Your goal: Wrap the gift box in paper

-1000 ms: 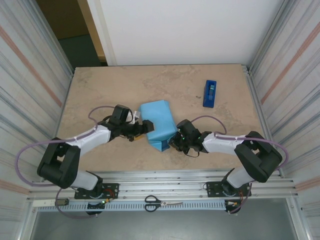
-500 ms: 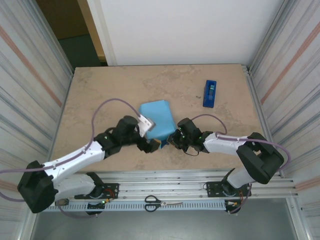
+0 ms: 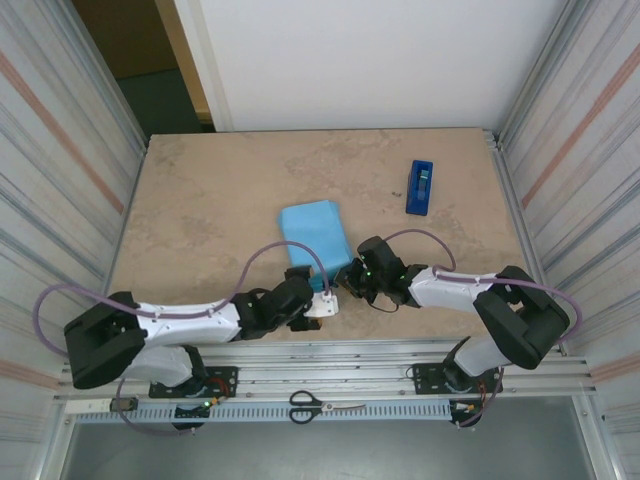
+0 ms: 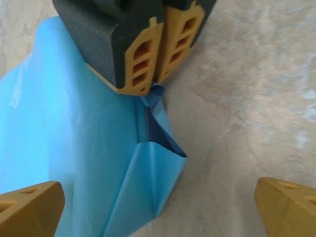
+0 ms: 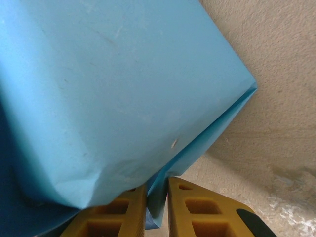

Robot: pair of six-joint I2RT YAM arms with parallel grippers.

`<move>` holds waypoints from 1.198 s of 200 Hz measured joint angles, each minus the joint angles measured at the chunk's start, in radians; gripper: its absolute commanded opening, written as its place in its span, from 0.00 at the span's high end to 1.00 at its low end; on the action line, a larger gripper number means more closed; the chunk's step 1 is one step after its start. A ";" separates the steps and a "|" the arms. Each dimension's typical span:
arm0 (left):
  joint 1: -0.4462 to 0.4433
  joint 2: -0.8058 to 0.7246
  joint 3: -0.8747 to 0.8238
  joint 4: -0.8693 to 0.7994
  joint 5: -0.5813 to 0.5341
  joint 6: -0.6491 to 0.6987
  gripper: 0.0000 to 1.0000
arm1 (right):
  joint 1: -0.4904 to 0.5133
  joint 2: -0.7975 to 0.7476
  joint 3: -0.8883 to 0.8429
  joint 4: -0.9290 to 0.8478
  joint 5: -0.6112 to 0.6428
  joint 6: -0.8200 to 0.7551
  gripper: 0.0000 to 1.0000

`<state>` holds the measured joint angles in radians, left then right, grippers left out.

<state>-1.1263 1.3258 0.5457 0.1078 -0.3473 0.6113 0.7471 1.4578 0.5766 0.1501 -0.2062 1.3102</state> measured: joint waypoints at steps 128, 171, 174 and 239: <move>0.007 0.152 0.015 0.168 -0.195 -0.035 0.14 | -0.010 -0.033 -0.022 0.008 -0.003 0.018 0.81; 0.011 0.180 0.043 0.174 -0.201 -0.075 0.27 | -0.019 -0.055 -0.045 0.006 -0.003 0.018 0.80; 0.011 0.183 0.046 0.174 -0.201 -0.082 0.27 | -0.020 -0.056 -0.046 0.006 -0.003 0.018 0.80; 0.041 0.204 0.076 0.159 -0.198 -0.158 0.38 | -0.058 -0.166 -0.067 -0.057 0.001 0.005 0.76</move>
<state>-1.0851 1.5295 0.6220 0.2665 -0.5449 0.4538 0.6888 1.2915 0.5098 0.0929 -0.2050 1.3148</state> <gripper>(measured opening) 0.624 0.257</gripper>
